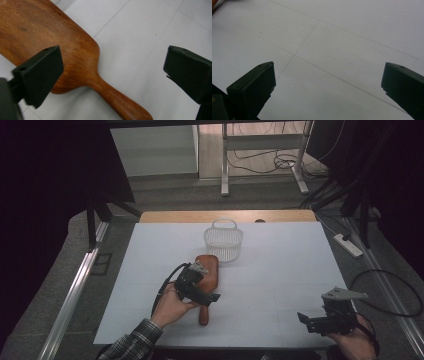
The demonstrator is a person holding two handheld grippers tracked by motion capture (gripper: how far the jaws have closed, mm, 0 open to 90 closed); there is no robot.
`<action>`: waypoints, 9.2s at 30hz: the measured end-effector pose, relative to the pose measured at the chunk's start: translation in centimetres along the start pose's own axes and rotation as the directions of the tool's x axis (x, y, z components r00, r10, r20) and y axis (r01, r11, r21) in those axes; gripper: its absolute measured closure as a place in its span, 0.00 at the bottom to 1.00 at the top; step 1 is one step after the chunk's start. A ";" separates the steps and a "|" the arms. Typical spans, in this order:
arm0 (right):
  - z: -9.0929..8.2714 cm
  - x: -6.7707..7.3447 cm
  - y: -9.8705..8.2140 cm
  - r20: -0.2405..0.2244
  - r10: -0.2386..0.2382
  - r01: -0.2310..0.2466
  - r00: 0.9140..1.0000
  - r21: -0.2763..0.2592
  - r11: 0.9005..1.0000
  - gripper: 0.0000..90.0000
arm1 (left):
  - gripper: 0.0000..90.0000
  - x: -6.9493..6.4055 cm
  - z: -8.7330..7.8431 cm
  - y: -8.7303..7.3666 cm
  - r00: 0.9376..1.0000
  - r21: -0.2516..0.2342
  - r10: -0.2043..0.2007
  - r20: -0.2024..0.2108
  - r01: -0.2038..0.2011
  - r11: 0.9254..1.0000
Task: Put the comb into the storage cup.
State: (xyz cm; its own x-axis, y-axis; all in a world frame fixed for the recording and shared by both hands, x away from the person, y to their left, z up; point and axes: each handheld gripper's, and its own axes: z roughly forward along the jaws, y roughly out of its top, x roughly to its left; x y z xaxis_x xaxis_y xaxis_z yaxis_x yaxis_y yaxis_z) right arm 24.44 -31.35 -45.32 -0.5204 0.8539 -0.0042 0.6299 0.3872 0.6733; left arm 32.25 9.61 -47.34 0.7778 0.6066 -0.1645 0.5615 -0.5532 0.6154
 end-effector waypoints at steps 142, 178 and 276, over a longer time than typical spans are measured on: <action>0.3 0.4 0.1 0.013 -0.037 0.036 0.999 0.031 0.999 0.01 | 0.00 3.9 -0.7 -3.7 0.988 0.075 -0.137 -0.074 0.143 0.987; 0.3 0.5 0.1 0.009 -0.044 0.044 0.999 0.034 0.998 0.01 | 0.43 3.9 1.5 -3.8 0.990 0.159 -0.115 -0.086 0.128 0.979; -0.2 1.0 1.8 -0.139 -0.076 0.055 0.987 -0.152 0.987 0.00 | 0.79 1.7 -3.7 -2.8 0.999 -0.160 -0.029 0.016 0.032 0.987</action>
State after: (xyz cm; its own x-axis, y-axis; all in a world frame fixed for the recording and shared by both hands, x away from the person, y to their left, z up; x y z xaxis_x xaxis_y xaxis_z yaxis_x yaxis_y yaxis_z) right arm 24.94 -29.93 -43.98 -0.6422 0.7651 0.0475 0.5054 0.3760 0.7766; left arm 30.96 14.27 -46.50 0.7655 0.6132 -0.1950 0.5335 -0.4354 0.7252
